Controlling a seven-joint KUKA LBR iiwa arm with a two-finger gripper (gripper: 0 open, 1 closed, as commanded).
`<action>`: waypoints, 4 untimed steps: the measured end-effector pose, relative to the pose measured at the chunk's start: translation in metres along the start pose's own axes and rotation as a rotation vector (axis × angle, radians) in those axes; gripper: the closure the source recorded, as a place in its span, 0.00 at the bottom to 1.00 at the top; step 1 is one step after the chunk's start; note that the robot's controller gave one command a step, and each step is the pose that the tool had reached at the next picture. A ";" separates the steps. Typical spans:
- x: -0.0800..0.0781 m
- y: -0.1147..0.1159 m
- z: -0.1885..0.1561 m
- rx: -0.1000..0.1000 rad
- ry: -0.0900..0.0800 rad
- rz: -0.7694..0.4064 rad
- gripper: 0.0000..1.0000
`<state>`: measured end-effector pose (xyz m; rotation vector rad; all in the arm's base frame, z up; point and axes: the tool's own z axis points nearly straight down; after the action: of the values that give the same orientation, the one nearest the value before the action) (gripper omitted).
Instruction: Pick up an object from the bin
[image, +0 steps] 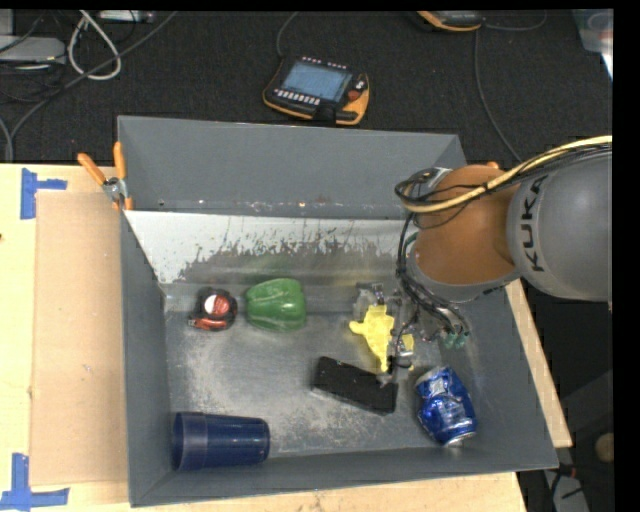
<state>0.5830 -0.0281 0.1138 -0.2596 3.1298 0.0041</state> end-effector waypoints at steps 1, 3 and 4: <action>0.000 0.000 0.000 0.000 0.000 0.001 0.00; -0.004 -0.009 -0.046 -0.003 0.006 -0.014 0.00; -0.003 -0.007 -0.021 -0.004 0.012 -0.001 0.00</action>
Offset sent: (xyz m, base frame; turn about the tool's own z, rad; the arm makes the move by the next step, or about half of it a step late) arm 0.0266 -0.0300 0.2332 0.0261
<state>0.5868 -0.0346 0.1343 -0.2628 3.1417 0.0085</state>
